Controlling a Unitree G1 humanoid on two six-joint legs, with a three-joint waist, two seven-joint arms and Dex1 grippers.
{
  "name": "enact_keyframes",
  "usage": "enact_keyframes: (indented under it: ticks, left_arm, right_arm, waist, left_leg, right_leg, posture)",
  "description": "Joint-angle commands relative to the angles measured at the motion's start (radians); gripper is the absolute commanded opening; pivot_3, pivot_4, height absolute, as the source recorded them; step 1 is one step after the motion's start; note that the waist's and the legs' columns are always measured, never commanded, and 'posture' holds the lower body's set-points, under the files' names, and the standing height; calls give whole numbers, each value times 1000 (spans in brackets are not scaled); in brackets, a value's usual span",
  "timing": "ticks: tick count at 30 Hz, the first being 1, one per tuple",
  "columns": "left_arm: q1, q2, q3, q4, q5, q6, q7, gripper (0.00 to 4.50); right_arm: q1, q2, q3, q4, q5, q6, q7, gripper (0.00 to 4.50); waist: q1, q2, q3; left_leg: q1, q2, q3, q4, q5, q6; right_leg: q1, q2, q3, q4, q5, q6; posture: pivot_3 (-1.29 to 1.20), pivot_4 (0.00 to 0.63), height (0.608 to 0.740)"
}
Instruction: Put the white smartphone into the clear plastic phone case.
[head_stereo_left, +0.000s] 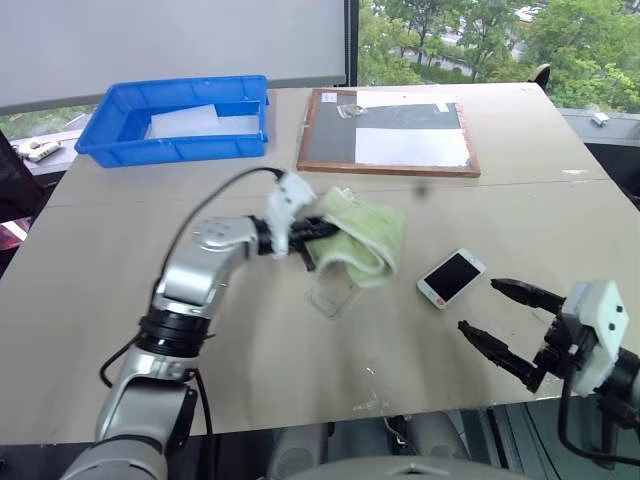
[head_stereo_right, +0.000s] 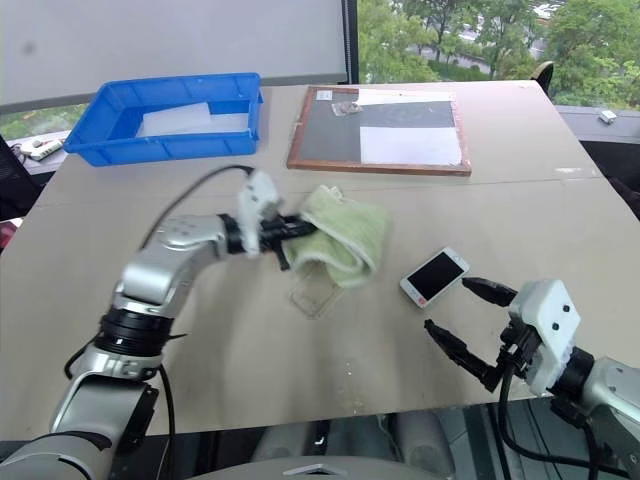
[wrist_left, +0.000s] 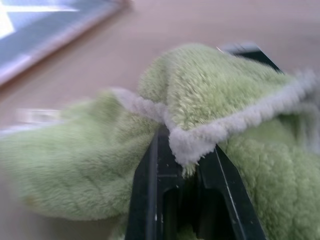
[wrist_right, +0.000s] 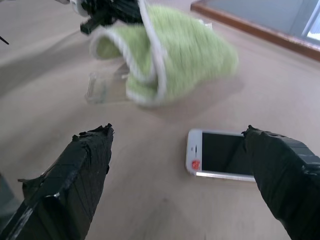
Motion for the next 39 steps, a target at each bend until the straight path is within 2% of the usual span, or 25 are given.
enact_keyframes:
  ticks: [1, 7, 11, 15, 23, 32, 34, 35, 37, 38, 39]
  left_arm:
    - [-3, 14, 138, -37, -26, 28, 102, 65]
    - [30, 37, 288, -67, -23, 79, 252, 65]
    - [146, 63, 337, -173, -7, 159, 324, 65]
    - [239, 63, 356, -252, -9, 247, 382, 65]
    - [385, 50, 347, -272, 19, 322, 448, 65]
    - [347, 43, 356, -207, 64, 289, 513, 65]
    - [335, 29, 393, -216, 10, 297, 489, 708]
    - [337, 37, 402, -218, -7, 297, 469, 893]
    - [343, 55, 426, -215, -43, 292, 422, 1804]
    - [346, 67, 437, -211, -54, 290, 402, 2065]
    - [349, 79, 445, -206, -65, 293, 384, 2617]
  right_arm:
    - [-63, -15, 32, 17, 13, -4, -6, 4500]
    - [-250, -37, 87, 82, 74, 44, -25, 4500]
    - [-378, -32, 119, 125, 123, 69, -39, 4500]
    - [-447, -34, 135, 142, 156, 85, -45, 4500]
    - [-482, -47, 169, 153, 159, 87, -27, 4500]
    - [-448, -57, 174, 144, 141, 71, -15, 4500]
    - [-434, -57, 171, 143, 137, 64, -11, 4500]
    - [-426, -56, 170, 143, 136, 61, -10, 4500]
    - [-416, -54, 171, 141, 132, 56, -10, 4500]
    - [-412, -53, 173, 140, 129, 53, -10, 4500]
    - [-409, -53, 175, 140, 126, 51, -9, 4500]
  waist:
    - [-1, 0, 0]
    - [-3, -1, 0]
    - [-5, -1, 1]
    - [-1, -1, 1]
    - [-3, -2, 1]
    - [-4, -2, 1]
    - [-4, -2, 1]
    - [-3, -2, 1]
    - [-3, -2, 1]
    - [-3, -2, 1]
    - [-4, -2, 1]
  left_leg:
    - [0, 0, 0, 0, 0, 0]
    - [0, 0, 0, 1, 0, 0]
    - [0, 0, 0, 1, 0, 0]
    - [0, 0, -1, 1, 0, 0]
    - [1, 0, -1, 1, 0, 0]
    - [1, -1, 0, 2, 0, 0]
    - [1, 0, 0, 2, 0, 0]
    - [1, 0, 0, 2, 0, 0]
    - [1, 0, -1, 2, 0, 0]
    - [1, 0, -1, 2, 0, 0]
    - [1, 0, 0, 2, 0, 0]
  right_leg:
    - [0, 0, 0, 0, 0, 0]
    - [1, 0, 0, 0, 0, 0]
    - [1, 0, 0, 1, 1, -1]
    - [1, -1, 0, 1, 2, -3]
    - [1, -1, 0, 2, 2, -3]
    - [1, 0, 0, 5, 2, -3]
    - [1, 0, 0, 5, 2, -3]
    - [0, -1, 0, 5, 2, -3]
    - [0, 0, 0, 5, 2, -3]
    - [0, -1, 0, 5, 2, -3]
    - [0, -1, 0, 5, 2, -3]
  posture:
    - [0, 150, 740]
    - [0, 150, 740]
    - [0, 150, 740]
    - [0, 150, 740]
    - [0, 150, 740]
    - [0, 150, 740]
    - [0, 150, 740]
    - [0, 150, 740]
    - [0, 150, 740]
    - [0, 150, 740]
    - [0, 150, 740]
